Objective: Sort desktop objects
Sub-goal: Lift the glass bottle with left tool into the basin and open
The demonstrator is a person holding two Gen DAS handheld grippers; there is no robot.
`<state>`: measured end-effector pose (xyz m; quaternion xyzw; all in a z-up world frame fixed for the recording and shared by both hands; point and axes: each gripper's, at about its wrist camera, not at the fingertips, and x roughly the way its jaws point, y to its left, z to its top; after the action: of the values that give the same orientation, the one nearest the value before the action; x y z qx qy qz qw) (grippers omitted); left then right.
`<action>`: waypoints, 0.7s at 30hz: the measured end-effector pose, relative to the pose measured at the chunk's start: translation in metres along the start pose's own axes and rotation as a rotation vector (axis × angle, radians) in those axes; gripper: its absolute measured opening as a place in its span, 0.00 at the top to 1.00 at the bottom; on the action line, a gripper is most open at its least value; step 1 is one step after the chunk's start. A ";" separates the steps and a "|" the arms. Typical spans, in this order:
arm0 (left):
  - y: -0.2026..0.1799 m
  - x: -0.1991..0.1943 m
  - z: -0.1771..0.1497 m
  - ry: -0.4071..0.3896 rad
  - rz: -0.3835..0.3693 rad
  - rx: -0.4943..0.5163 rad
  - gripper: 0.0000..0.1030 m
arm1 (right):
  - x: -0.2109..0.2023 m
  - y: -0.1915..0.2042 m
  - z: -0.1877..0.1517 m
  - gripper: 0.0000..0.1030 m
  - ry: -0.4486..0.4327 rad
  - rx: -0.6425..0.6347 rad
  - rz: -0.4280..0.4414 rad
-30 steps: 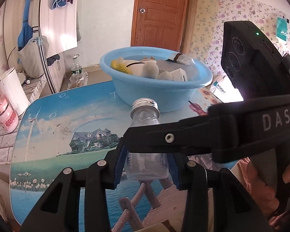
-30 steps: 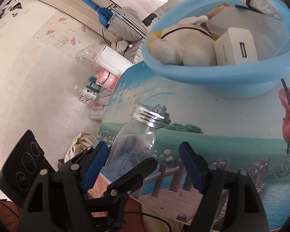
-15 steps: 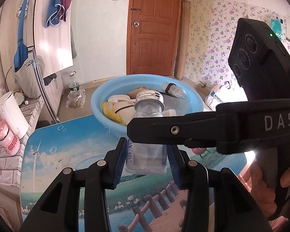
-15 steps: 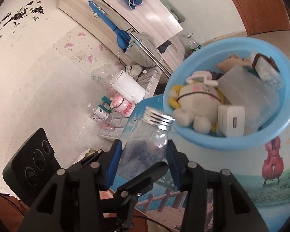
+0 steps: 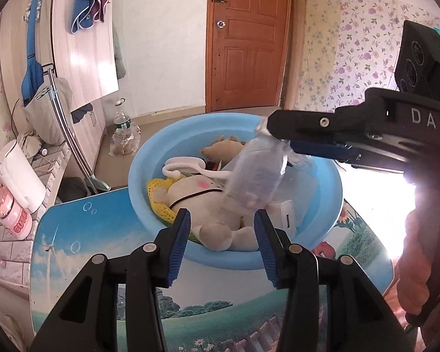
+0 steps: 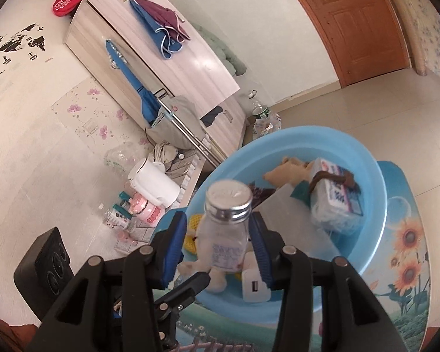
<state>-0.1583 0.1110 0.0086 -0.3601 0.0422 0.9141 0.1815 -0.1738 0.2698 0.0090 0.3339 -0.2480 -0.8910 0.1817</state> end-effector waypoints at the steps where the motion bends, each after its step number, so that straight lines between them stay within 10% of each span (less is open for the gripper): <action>1: 0.002 0.000 -0.001 0.001 0.001 -0.011 0.56 | 0.000 -0.001 0.002 0.58 -0.007 -0.006 -0.012; 8: 0.014 -0.003 -0.002 0.007 0.039 -0.062 0.46 | 0.008 -0.002 -0.002 0.56 0.023 -0.024 -0.090; 12: 0.025 -0.009 0.000 0.017 0.087 -0.130 0.11 | 0.009 0.009 -0.009 0.51 0.022 -0.124 -0.264; 21: 0.044 -0.033 0.003 0.012 0.209 -0.179 0.03 | -0.009 0.055 -0.022 0.30 -0.106 -0.404 -0.490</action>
<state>-0.1537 0.0611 0.0305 -0.3741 -0.0011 0.9259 0.0520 -0.1435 0.2221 0.0304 0.2939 0.0123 -0.9557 0.0113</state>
